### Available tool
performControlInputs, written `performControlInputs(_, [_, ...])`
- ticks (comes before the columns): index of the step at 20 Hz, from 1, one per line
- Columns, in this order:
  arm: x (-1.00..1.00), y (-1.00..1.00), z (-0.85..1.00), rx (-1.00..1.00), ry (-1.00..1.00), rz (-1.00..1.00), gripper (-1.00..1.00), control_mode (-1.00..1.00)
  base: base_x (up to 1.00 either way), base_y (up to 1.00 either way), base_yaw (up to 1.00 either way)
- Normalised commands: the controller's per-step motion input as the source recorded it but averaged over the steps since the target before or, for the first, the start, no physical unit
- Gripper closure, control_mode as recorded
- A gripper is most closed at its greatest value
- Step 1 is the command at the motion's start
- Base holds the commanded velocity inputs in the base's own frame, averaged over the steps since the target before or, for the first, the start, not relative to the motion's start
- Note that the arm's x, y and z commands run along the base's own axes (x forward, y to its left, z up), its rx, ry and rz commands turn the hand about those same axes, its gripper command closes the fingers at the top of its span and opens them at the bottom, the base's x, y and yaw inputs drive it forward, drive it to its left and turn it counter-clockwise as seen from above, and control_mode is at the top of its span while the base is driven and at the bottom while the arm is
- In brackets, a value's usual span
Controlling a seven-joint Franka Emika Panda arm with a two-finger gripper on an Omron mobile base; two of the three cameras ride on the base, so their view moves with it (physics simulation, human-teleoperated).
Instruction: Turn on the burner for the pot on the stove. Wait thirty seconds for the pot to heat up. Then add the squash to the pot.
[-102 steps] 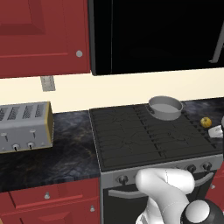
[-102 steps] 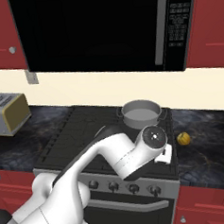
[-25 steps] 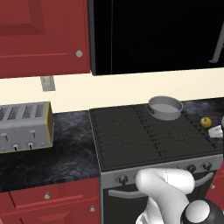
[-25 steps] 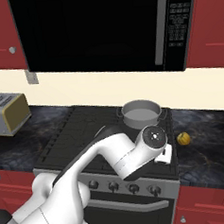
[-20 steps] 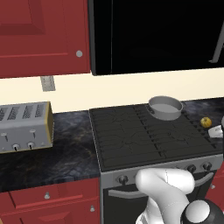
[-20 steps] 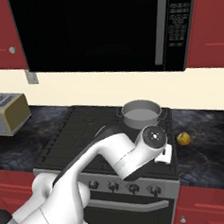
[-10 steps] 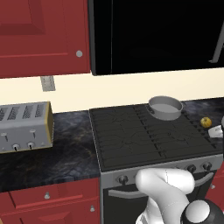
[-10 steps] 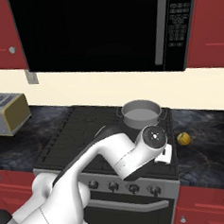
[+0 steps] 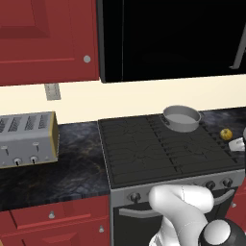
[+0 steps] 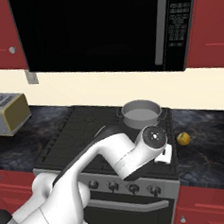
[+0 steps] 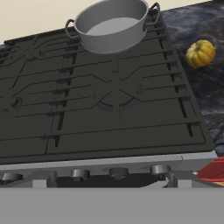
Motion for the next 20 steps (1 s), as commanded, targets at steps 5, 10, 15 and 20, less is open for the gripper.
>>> performControlInputs(5, [0.0,0.0,0.0,0.0,0.0,0.0,-1.0,-1.0,0.0,0.0,0.0])
performControlInputs(10, [0.0,0.0,0.0,0.0,0.0,0.0,-1.0,-1.0,0.0,0.0,0.0])
performControlInputs(15, [0.0,0.0,0.0,0.0,0.0,0.0,-1.0,-1.0,0.0,0.0,0.0])
performControlInputs(20, [0.0,0.0,0.0,0.0,0.0,0.0,-1.0,-1.0,0.0,0.0,0.0])
